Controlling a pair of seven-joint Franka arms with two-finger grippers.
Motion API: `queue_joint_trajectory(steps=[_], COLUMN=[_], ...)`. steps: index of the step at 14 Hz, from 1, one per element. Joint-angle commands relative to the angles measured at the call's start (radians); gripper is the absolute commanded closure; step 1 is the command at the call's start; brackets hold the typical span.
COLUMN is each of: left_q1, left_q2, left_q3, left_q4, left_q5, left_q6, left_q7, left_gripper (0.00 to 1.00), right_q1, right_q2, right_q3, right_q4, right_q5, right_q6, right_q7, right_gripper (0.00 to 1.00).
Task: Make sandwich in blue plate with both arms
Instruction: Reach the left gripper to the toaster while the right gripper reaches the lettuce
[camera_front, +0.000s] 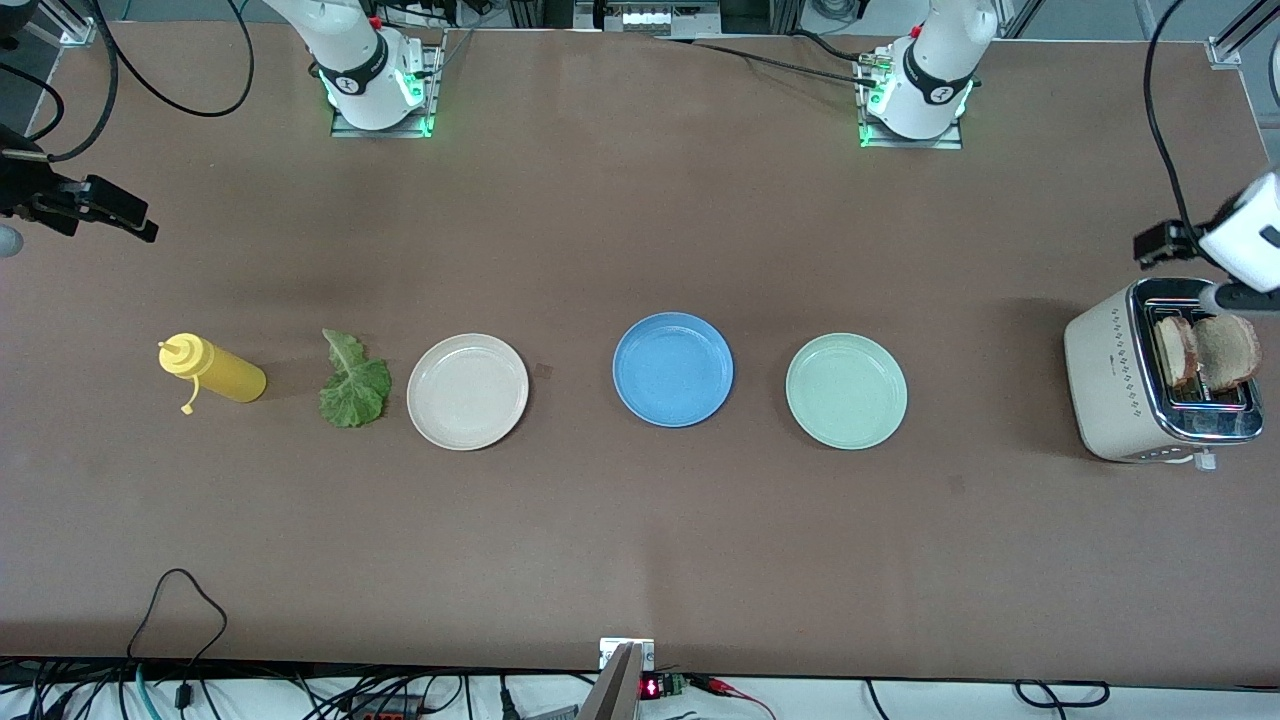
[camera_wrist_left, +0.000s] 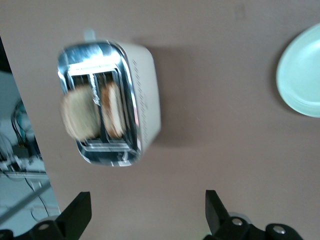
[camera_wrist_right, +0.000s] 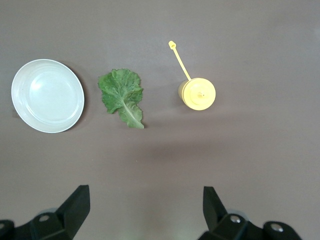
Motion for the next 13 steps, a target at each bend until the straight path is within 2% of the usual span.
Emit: queue_joint_trajectory(steps=[1,5,8,9,13], left_q1=[0.094,0.16,0.191,0.194,0.233], left_q2=[0.007,0.03,0.044,0.059,0.134], left_q3=[-0.009,-0.009,-0.01,-0.01,-0.012], left_q4=[-0.103,-0.247,-0.324,-0.332,-0.329], left_q5=[0.019,0.019,0.018,0.018,0.018], left_q6=[0.21,0.458,0.565,0.583,0.625], left_q7=[0.131,0.137,0.137,0.137,0.137], left_gripper=[0.0,0.01,0.06,0.12,0.56], right_q1=[0.001,0.006,0.055,0.06,0.104], right_q2=[0.012,0.013,0.056,0.085,0.173], right_q3=[0.001,0.002,0.002,0.004,0.002], right_q4=[0.009,0.007,0.009,0.01,0.038], right_q5=[0.001,-0.002,-0.008,-0.008,-0.008], right_q6=[-0.002,-0.011,-0.002,0.001,0.039], right_q7=[-0.018,-0.021,-0.018,-0.023,-0.014], right_gripper=[0.0,0.0,0.0,0.0,0.0])
